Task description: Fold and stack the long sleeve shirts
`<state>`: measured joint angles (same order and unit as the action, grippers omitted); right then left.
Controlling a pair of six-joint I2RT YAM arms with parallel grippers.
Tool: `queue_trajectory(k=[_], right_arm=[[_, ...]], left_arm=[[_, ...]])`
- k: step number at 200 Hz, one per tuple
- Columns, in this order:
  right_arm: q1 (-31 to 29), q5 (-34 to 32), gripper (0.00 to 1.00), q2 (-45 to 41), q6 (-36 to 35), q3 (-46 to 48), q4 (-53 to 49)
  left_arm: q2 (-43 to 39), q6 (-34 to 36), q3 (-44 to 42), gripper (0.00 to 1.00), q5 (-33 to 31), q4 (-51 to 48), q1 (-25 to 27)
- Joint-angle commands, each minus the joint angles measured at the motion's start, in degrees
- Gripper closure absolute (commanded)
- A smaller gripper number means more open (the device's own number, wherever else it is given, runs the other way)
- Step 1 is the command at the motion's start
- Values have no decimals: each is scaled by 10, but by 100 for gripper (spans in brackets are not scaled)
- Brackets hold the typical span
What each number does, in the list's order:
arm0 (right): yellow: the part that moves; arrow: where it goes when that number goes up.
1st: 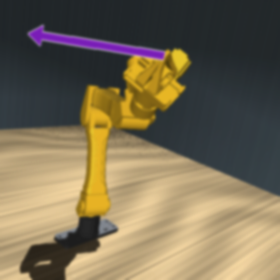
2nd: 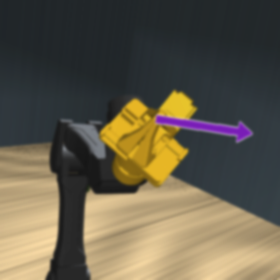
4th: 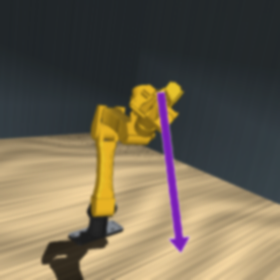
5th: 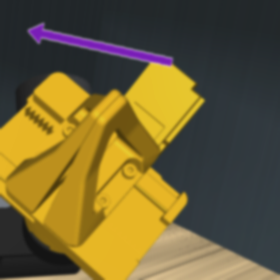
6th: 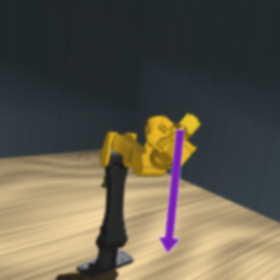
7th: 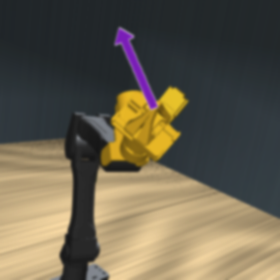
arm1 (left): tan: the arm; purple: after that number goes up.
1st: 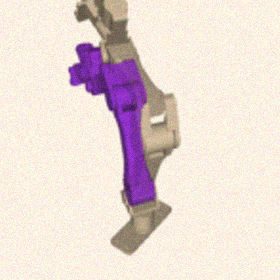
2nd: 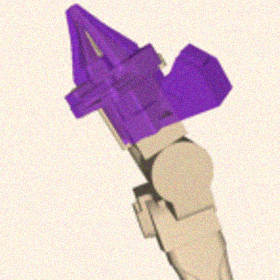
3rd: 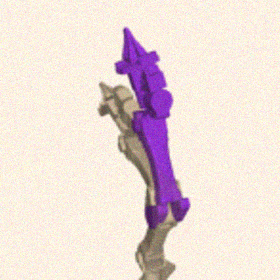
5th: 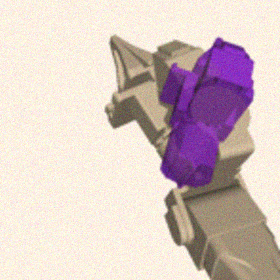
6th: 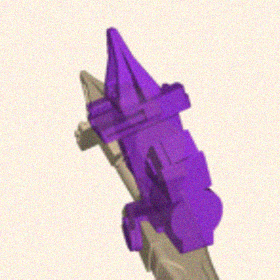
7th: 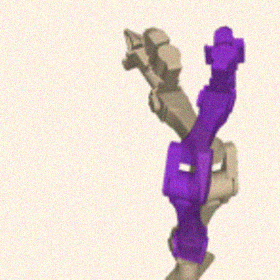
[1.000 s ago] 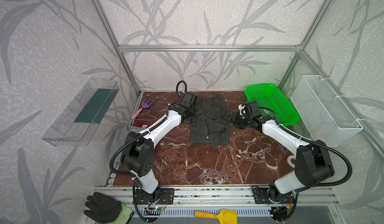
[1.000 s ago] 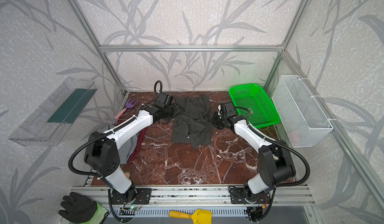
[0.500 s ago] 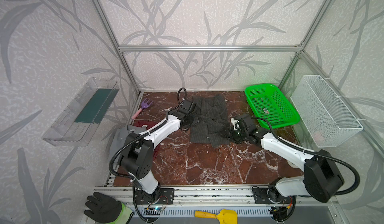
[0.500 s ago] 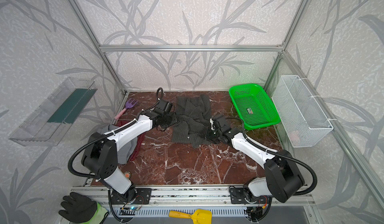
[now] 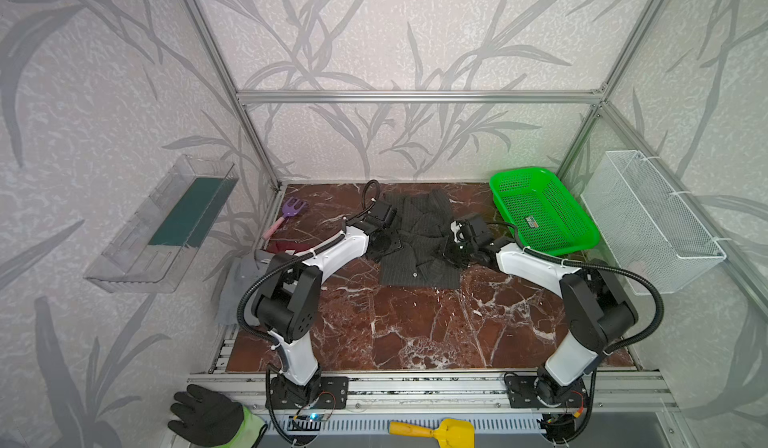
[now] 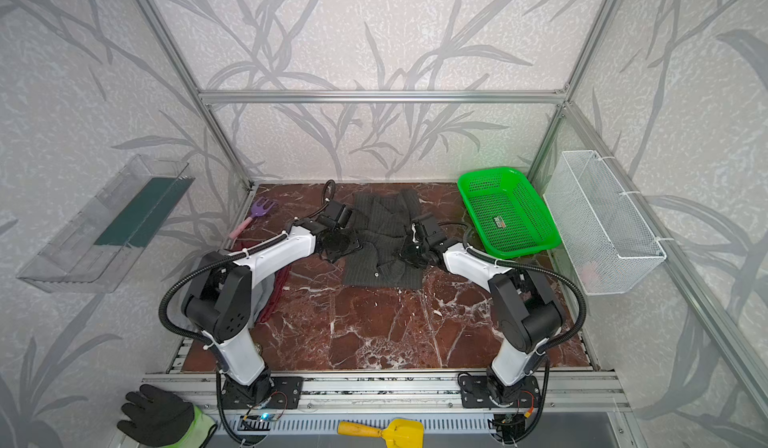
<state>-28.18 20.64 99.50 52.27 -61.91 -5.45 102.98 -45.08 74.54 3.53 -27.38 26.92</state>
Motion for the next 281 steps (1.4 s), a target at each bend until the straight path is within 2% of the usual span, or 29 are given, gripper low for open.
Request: queue_trajectory(k=[1,45,82,105,129,192,213,238,281], right_arm=[[9,7,66,25,16,-36,1],[21,-14,62,63,53,-75,-7],[36,38,59,110,99,-125,-22],[36,31,57,99,94,-121,-31],[37,10,54,80,78,-110,-55],[31,7,53,53,50,-77,-74],[30,-2,52,43,31,-78,-96],[29,0,52,25,31,-66,-102],[5,22,52,-10,60,-49,-84]], left_arm=[[20,15,29,38,-12,-19,-3],[54,17,68,38,-1,-18,-3],[86,26,96,38,14,-27,-2],[99,36,109,39,24,-32,-1],[112,50,121,47,39,-31,-1],[147,65,172,69,38,-62,2],[153,78,200,79,18,-82,4],[164,89,228,98,15,-101,3],[153,104,249,99,-14,-113,3]])
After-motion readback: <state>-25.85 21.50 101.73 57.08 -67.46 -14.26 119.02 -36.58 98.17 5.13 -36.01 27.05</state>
